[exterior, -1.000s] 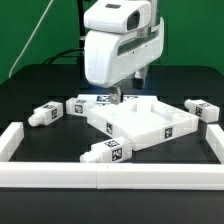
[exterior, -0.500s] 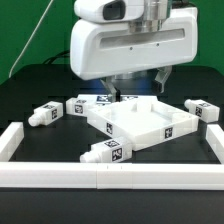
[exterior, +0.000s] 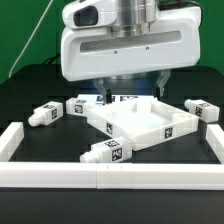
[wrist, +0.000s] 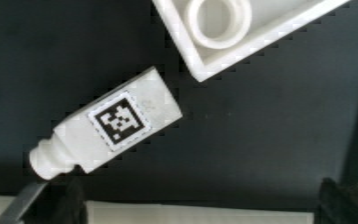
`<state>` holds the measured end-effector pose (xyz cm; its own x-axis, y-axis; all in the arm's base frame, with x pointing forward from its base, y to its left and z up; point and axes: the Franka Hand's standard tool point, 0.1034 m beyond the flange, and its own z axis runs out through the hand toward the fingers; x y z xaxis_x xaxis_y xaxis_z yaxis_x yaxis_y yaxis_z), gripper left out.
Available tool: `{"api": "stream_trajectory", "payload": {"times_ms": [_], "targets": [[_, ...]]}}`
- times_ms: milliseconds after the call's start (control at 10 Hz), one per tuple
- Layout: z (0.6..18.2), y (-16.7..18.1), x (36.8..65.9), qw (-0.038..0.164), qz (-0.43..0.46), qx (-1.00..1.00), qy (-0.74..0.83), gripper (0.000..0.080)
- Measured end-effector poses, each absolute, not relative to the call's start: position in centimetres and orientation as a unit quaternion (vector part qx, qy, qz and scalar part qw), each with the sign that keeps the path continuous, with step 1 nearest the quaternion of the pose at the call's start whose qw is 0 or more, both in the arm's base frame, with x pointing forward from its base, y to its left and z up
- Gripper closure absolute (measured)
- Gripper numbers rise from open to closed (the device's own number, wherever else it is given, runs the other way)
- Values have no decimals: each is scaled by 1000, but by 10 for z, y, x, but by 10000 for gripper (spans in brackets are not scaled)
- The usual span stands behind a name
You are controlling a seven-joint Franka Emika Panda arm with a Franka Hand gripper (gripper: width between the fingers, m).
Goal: Assemble one leg
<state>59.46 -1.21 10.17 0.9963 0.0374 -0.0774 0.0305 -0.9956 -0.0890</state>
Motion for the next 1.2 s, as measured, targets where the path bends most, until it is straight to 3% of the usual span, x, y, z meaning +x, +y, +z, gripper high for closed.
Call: {"api": "stream_trajectory", "payload": {"times_ms": [200, 400, 800, 1200], "targets": [[75, -22, 595, 39, 39, -991, 120, 150], [54, -40, 605, 48, 30, -984, 166, 150], [46, -42, 610, 54, 26, -975, 212, 150], [10, -43, 596, 49, 40, -973, 220, 150]]}}
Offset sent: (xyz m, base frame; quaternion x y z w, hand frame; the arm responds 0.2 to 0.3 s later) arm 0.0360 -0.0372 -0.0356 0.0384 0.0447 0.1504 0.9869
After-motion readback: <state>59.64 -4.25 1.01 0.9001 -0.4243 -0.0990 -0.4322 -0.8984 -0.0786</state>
